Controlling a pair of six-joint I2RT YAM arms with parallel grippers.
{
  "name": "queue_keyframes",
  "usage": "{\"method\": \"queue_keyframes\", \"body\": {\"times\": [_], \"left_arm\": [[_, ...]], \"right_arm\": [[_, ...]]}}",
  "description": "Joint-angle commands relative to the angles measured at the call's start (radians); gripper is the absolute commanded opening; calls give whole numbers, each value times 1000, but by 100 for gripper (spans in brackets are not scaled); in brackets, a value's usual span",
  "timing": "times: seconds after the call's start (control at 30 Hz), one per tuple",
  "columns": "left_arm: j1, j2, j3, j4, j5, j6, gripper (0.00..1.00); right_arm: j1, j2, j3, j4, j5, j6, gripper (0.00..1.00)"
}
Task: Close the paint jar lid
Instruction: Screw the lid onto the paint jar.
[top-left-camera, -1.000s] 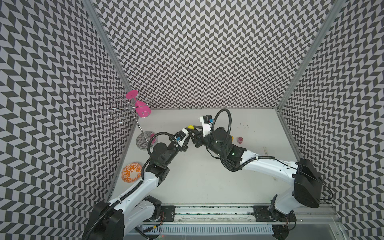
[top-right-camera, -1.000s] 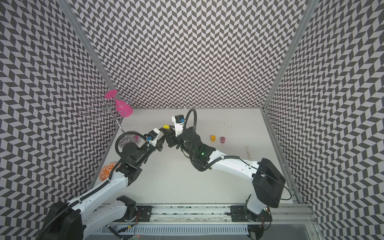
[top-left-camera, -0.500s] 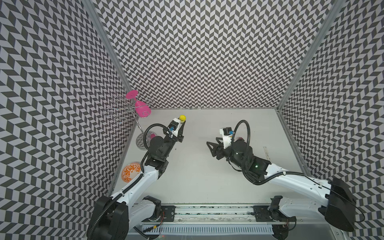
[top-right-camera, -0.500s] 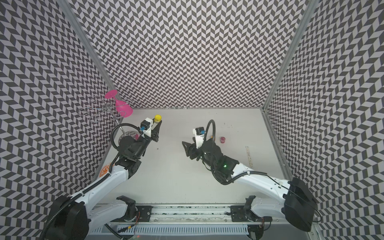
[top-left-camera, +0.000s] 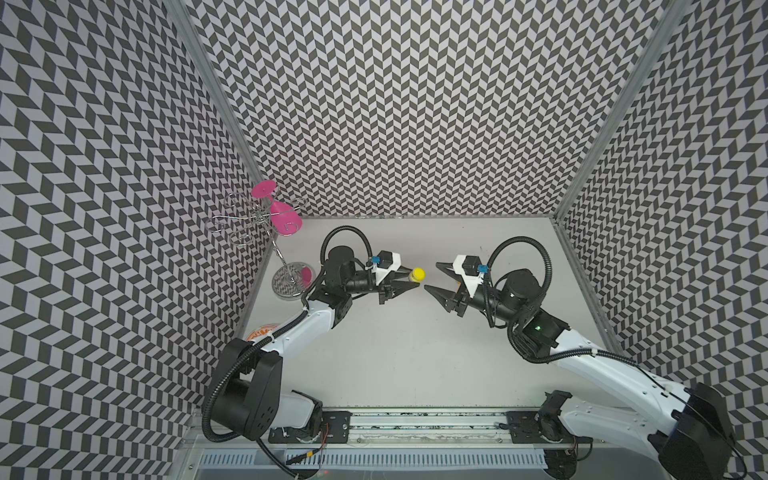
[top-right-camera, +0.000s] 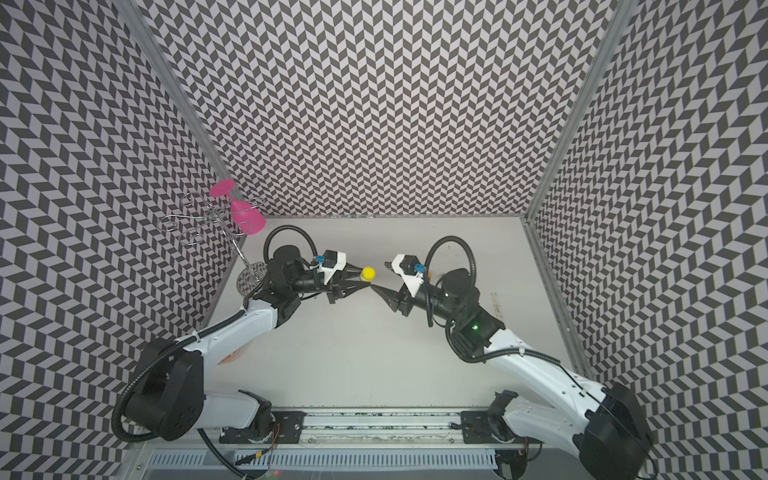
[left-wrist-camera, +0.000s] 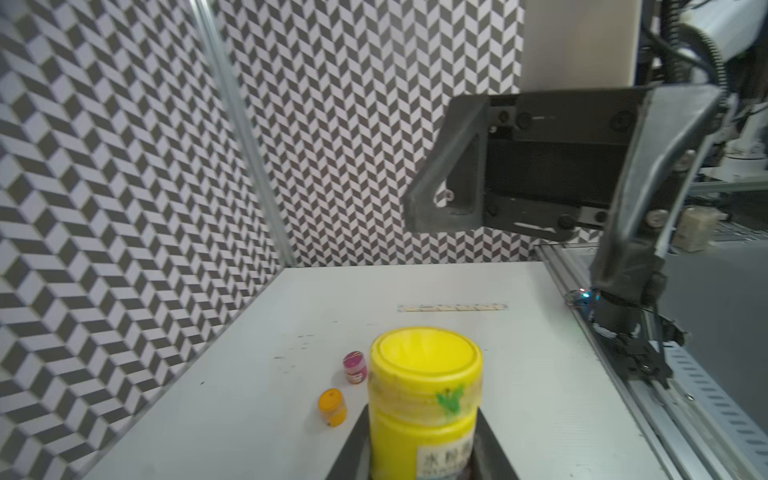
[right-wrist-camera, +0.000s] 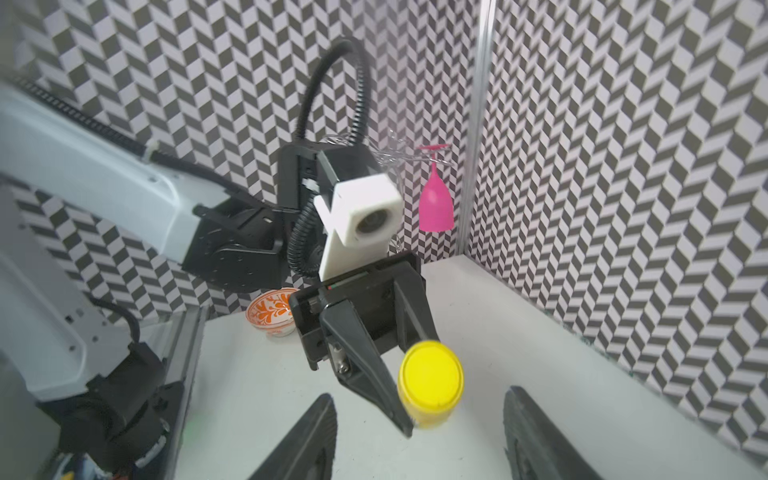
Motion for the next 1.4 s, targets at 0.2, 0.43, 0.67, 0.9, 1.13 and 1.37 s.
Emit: {"method": "queue_keyframes", "body": {"times": [0.2, 0.43, 0.67, 0.9, 1.13, 1.37], "left_arm": [[-11, -24, 37, -78, 100, 64, 28], [-14, -32, 38, -77, 103, 64, 28], [-16, -34, 37, -77, 100, 63, 28], [-15, -35, 38, -78, 96, 62, 28], [-16, -34, 39, -80, 96, 62, 27], [-16, -32, 43, -81, 95, 61, 28]], "right_arm": [[-7, 84, 47, 112, -211, -81, 55], [-7, 114, 58, 124, -202, -71, 54], [-7, 158, 81, 124, -212, -65, 45], [-7, 167, 86, 124, -214, -62, 32], [-7, 176, 86, 123, -176, -55, 45], [-7, 172, 86, 133, -95, -32, 51]]}}
